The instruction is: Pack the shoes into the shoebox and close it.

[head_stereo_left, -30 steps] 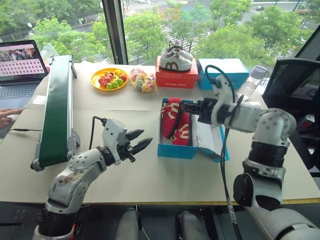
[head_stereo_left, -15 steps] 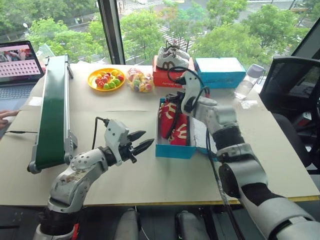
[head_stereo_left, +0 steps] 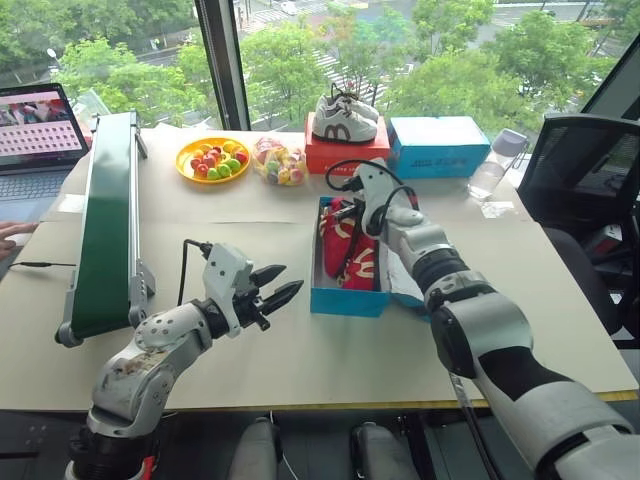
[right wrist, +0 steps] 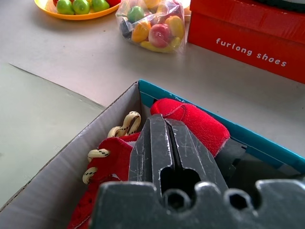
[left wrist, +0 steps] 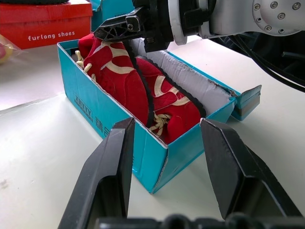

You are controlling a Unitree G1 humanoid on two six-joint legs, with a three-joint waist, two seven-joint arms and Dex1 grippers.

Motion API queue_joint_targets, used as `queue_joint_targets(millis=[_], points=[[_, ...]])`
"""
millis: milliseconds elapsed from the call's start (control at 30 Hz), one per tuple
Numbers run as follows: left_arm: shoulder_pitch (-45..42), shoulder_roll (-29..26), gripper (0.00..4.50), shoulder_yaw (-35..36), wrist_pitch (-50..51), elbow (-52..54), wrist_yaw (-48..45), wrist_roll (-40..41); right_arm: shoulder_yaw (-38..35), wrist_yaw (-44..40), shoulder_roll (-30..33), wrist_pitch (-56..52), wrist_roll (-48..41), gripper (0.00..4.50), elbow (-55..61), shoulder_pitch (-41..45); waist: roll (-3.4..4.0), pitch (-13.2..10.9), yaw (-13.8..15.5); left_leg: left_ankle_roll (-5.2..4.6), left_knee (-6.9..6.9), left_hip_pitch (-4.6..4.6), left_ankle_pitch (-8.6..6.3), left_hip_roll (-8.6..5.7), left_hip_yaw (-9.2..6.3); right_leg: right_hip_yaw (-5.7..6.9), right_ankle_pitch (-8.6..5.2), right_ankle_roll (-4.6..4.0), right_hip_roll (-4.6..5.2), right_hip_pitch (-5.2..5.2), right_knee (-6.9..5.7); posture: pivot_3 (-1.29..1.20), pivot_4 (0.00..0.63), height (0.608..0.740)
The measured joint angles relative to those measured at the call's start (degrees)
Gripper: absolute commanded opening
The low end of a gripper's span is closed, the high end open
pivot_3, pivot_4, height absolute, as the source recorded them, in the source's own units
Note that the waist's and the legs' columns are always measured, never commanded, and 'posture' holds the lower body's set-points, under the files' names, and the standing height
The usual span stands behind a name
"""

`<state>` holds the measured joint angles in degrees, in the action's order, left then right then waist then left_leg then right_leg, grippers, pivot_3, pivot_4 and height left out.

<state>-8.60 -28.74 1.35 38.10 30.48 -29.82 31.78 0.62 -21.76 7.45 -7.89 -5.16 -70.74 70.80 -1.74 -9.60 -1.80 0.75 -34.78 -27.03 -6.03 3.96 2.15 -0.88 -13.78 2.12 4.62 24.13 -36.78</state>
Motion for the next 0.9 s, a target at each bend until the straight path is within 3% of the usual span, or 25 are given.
queue_joint_targets(millis=[233, 567, 767, 900], points=[[0.37, -0.15, 2.33, 0.73, 2.20, 1.54, 0.42, 1.35, -5.19, -4.46, -3.49, -5.80, -1.87, 0.02, -3.70, -0.81, -0.01, 0.02, -0.47, 0.00, 0.02, 0.13, 0.00, 0.03, 0.00, -0.01, -0.01, -0.03, -0.04, -0.09, -0.03, 0.00, 0.150, 0.739], [0.88, -0.60, 2.33, 1.87, 3.53, 2.56, 1.30, 2.18, -7.93, -5.81, -3.19, -6.74, -2.05, 0.02, -3.51, -1.24, -0.02, 0.08, -0.31, 0.02, 0.02, 0.20, -0.01, 0.03, 0.00, -0.01, -0.03, -0.05, -0.03, -0.14, -0.03, 0.00, 0.150, 0.739], [0.70, -0.60, 2.33, 1.83, 3.53, 2.51, 1.22, 2.16, -7.87, -14.60, 0.07, -10.94, -2.26, 0.02, -1.87, -0.75, -0.01, 0.06, -0.17, 0.01, 0.02, 0.08, -0.01, 0.02, 0.00, 0.00, -0.03, -0.05, -0.04, -0.05, -0.03, 0.00, 0.150, 0.739], [0.06, -0.60, 2.33, 1.66, 3.43, 2.25, 0.90, 2.06, -6.06, -24.63, 4.54, -21.57, -4.44, 0.02, 11.51, -2.98, 0.03, 0.03, 0.05, 0.01, 0.00, -0.08, -0.01, 0.03, 0.00, -0.01, -0.03, -0.05, -0.05, 0.09, -0.03, 0.00, 0.150, 0.739]])
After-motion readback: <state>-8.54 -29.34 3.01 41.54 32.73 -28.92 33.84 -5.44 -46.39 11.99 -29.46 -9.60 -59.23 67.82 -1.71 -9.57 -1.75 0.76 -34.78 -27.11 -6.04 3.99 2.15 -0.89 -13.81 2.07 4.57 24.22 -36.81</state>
